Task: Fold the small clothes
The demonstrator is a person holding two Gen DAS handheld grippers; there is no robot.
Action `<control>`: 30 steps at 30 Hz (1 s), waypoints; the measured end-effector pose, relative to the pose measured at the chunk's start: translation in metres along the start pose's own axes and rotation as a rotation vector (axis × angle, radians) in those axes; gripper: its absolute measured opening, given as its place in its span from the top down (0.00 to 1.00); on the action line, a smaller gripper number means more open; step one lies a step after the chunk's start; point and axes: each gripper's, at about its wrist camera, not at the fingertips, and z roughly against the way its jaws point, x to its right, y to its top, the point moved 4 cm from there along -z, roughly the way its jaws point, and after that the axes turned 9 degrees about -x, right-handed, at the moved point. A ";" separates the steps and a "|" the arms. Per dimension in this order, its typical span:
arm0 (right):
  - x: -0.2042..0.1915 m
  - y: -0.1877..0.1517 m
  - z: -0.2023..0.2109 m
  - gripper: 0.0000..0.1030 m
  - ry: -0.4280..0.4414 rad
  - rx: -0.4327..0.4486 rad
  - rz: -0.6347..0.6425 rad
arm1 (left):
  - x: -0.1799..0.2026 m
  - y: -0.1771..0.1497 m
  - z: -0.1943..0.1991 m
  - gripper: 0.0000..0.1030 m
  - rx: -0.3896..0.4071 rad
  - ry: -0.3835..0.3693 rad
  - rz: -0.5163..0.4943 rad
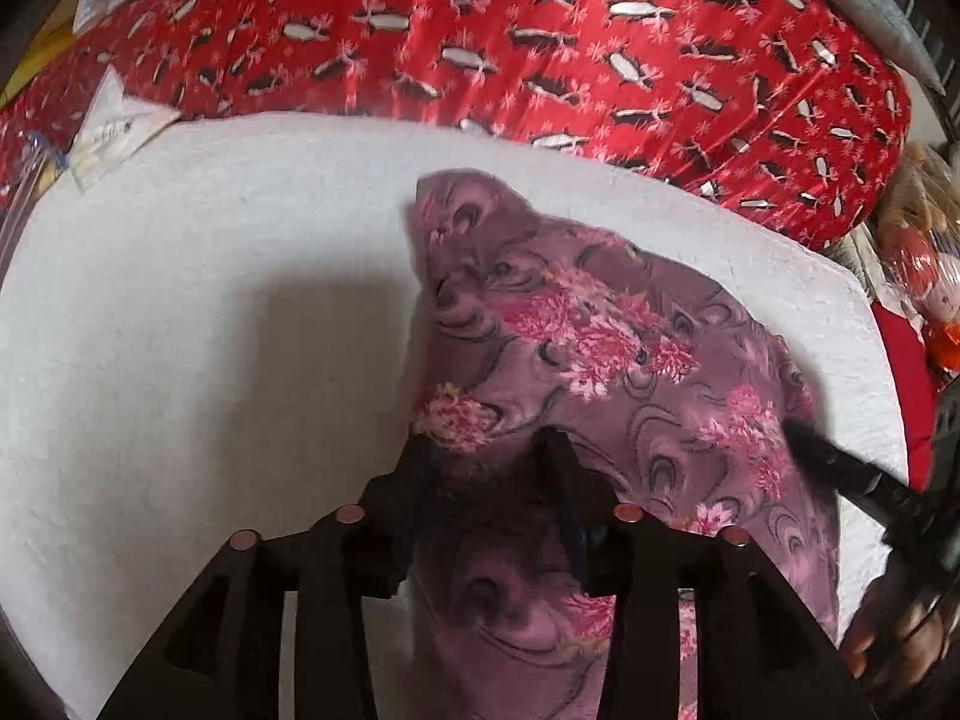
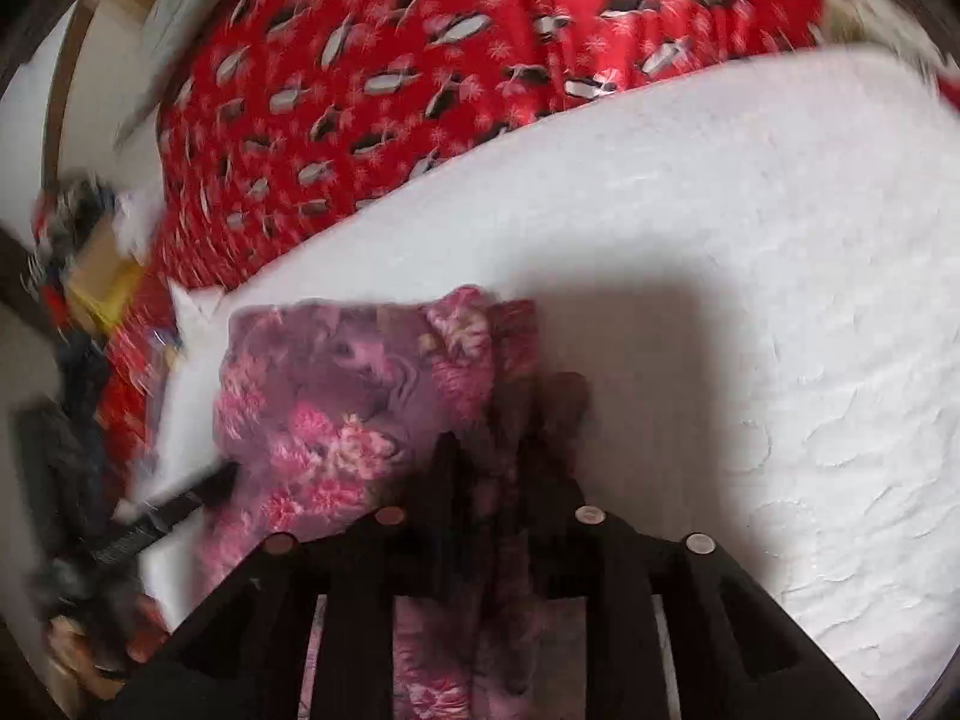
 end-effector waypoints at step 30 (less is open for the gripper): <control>-0.044 -0.093 0.036 0.70 -0.173 -0.134 0.418 | 0.006 -0.112 0.056 0.43 -0.012 -0.009 -0.038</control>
